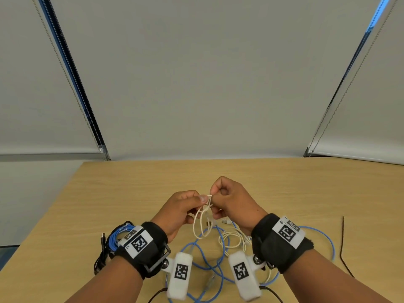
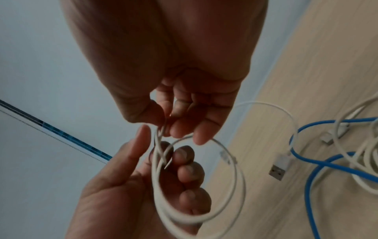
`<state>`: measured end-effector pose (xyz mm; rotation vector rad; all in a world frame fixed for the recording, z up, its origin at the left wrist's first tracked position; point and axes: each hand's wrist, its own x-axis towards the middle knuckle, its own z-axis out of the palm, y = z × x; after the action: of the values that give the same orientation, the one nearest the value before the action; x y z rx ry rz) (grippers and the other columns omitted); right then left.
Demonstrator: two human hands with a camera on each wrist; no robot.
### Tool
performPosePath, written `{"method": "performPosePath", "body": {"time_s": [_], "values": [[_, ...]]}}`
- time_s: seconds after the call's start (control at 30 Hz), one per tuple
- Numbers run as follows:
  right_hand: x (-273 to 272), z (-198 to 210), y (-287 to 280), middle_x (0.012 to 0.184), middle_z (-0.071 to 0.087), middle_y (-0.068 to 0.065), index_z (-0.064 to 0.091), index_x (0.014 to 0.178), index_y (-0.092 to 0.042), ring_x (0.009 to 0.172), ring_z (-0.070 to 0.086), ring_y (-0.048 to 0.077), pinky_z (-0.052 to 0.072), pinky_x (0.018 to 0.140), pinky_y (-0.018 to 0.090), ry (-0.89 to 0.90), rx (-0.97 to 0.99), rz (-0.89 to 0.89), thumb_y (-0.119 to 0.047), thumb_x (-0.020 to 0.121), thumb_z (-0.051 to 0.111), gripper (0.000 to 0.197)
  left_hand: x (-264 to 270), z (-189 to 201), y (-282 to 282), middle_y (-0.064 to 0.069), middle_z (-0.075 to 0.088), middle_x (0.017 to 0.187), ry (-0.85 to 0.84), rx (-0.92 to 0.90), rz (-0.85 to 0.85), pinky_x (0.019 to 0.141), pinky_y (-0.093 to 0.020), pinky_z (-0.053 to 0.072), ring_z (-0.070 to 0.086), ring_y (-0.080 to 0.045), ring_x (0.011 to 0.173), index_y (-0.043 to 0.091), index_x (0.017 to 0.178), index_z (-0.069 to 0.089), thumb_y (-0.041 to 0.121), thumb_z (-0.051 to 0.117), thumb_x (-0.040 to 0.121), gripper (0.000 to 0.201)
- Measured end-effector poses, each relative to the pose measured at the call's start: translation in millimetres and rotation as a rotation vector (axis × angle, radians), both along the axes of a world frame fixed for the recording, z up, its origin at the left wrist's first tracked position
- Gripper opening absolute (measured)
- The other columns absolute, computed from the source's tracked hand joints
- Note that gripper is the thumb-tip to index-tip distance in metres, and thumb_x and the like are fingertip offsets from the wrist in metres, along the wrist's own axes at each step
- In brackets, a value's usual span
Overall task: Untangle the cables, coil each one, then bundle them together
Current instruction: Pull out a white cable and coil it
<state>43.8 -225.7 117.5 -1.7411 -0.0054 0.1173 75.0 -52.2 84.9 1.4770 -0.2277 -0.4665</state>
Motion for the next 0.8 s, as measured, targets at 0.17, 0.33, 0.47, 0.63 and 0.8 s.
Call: {"method": "performPosePath", "body": {"time_s": [0.17, 0.33, 0.47, 0.63, 0.8], "values": [[1, 3, -2, 0.069, 0.048, 0.001, 0.054, 0.094, -0.015, 0.047, 0.042, 0.008, 0.046, 0.049, 0.029, 0.05, 0.036, 0.078, -0.001, 0.094, 0.044, 0.017, -1, -3, -2, -0.006, 0.06, 0.068, 0.093, -0.102, 0.033, 0.055, -0.027, 0.05, 0.061, -0.019, 0.063, 0.015, 0.066, 0.063, 0.026, 0.074, 0.075, 0.019], [0, -2, -9, 0.068, 0.051, 0.0, 0.055, 0.098, -0.014, 0.054, 0.043, 0.013, 0.046, 0.056, 0.031, 0.086, 0.257, 0.09, 0.002, 0.097, 0.053, 0.016, 2, -3, 1, -0.006, 0.052, 0.062, 0.102, -0.09, 0.028, 0.054, -0.029, 0.046, 0.052, -0.019, 0.052, 0.018, 0.06, 0.055, 0.027, 0.076, 0.076, 0.028], [1, -8, -14, 0.076, 0.061, 0.006, 0.053, 0.101, -0.012, 0.068, 0.057, 0.018, 0.051, 0.066, 0.034, 0.042, 0.386, 0.087, 0.006, 0.097, 0.052, 0.018, 2, -9, 4, -0.003, 0.055, 0.066, 0.142, -0.025, -0.074, 0.061, -0.031, 0.051, 0.052, -0.017, 0.057, 0.02, 0.061, 0.055, 0.034, 0.074, 0.078, 0.03], [-4, -16, -19, 0.066, 0.047, 0.005, 0.049, 0.089, -0.015, 0.057, 0.053, 0.021, 0.05, 0.056, 0.032, 0.181, 0.601, 0.148, -0.002, 0.086, 0.053, 0.014, 3, -9, 5, -0.003, 0.054, 0.062, 0.101, 0.025, -0.057, 0.056, -0.028, 0.049, 0.053, -0.013, 0.054, 0.021, 0.056, 0.055, 0.03, 0.078, 0.074, 0.031], [-4, -11, -31, 0.061, 0.04, -0.002, 0.056, 0.098, -0.017, 0.049, 0.028, 0.013, 0.024, 0.043, 0.022, 0.147, -0.017, 0.281, -0.023, 0.09, 0.068, 0.016, 6, -5, 6, -0.004, 0.05, 0.062, 0.188, -0.115, -0.029, 0.052, -0.029, 0.052, 0.056, -0.019, 0.056, 0.017, 0.058, 0.055, 0.022, 0.081, 0.076, 0.032]]}}
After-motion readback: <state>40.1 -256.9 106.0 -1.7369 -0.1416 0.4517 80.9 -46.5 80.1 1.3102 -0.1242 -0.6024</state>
